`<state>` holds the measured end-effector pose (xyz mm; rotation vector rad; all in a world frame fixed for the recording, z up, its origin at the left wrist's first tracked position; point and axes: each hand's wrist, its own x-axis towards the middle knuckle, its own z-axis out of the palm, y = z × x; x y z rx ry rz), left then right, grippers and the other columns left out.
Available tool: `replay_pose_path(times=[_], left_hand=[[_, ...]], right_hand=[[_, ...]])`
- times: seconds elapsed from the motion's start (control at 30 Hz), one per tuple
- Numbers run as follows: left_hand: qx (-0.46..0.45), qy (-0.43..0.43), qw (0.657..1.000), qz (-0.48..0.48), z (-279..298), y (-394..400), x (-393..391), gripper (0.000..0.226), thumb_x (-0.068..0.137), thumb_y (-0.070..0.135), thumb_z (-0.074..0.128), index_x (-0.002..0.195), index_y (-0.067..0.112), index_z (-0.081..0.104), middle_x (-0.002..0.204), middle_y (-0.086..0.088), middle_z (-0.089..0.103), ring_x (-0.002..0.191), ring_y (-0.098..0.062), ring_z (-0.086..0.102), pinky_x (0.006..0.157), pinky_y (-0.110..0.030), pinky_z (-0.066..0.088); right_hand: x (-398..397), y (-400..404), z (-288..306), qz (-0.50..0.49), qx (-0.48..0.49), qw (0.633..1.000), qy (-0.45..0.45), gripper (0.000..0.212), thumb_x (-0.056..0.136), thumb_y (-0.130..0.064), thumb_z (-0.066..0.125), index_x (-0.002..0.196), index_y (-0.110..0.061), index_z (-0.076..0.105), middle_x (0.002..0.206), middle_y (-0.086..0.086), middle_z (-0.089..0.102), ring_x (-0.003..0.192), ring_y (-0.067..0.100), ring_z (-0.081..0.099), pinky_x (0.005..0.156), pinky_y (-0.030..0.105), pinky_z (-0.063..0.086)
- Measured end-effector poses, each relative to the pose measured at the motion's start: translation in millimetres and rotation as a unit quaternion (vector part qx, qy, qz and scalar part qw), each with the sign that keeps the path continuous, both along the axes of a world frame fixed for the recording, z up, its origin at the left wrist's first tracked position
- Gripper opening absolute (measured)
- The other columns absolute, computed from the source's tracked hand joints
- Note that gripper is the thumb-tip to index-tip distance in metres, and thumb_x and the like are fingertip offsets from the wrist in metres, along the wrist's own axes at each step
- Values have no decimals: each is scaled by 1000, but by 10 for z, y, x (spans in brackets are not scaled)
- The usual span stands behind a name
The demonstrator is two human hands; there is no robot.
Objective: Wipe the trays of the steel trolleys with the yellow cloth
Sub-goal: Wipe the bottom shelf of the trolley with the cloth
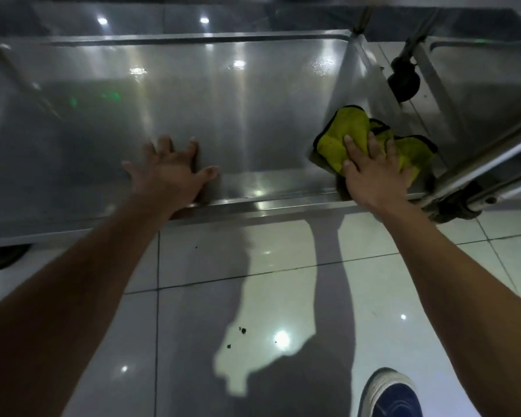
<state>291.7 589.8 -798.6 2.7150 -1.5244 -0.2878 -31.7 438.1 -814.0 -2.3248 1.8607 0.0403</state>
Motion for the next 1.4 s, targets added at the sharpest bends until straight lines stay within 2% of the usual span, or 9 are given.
replay_pose_path(times=[0.17,0.3,0.57,0.63,0.73,0.87,1.03,1.2,1.4], left_hand=[[-95,-30,989,-106,-10,236,-427,38,93,54,53,120,30,64,130,-9,52,121,-37,47,93,-60,47],[-59,-1,991,-116,-93,280,-526,58,90,63,49,136,29,54,142,-11,47,134,-38,38,102,-68,37],[-8,41,993,-111,-96,375,-476,50,102,50,34,151,41,31,163,4,23,146,-45,18,107,-74,21],[-32,60,991,-119,5,388,-370,44,102,39,36,145,34,42,158,4,36,141,-42,33,108,-65,32],[-91,103,985,-102,126,470,-163,27,94,20,44,113,19,63,141,-4,54,123,-37,53,101,-48,47],[-115,98,984,-97,125,699,-1,35,93,12,48,122,12,67,138,-7,56,118,-35,56,92,-39,46],[-88,115,983,-111,154,733,192,43,84,10,52,125,19,64,134,-6,57,114,-34,58,89,-40,49],[-85,169,971,-149,184,904,223,55,89,26,39,139,14,58,143,-13,54,126,-35,54,105,-46,44],[-143,121,973,-135,193,1435,286,39,91,3,48,123,13,67,125,-9,65,112,-32,59,94,-47,50]], right_hand=[[38,303,-40,-2,-22,1000,3,54,99,-52,18,153,-54,9,168,-6,5,154,31,-1,113,67,8],[133,429,-35,-4,-18,1000,14,54,100,-51,18,153,-53,7,168,-5,5,153,31,0,113,67,9],[567,947,-72,30,-49,998,-1,53,102,-49,22,154,-50,13,167,-5,10,152,31,6,110,63,18],[696,1054,-102,44,-66,997,-1,53,102,-49,21,154,-49,15,167,-5,11,152,31,7,109,62,19],[950,1217,-143,62,-76,995,-9,52,102,-49,20,154,-49,16,167,-7,12,152,31,8,108,59,20],[1353,1486,-162,104,-84,991,-24,53,101,-50,17,154,-48,19,166,-9,16,151,31,11,103,58,21],[1687,1792,-190,156,-98,981,-63,47,104,-50,24,150,-47,33,162,-11,28,150,29,19,107,57,20],[1699,1856,-144,188,-132,971,-71,39,105,-46,36,140,-42,53,153,-10,45,140,28,39,97,52,32],[1762,1944,-27,230,-122,961,-96,31,100,-28,56,130,-30,63,145,-4,55,124,35,49,90,55,38]])
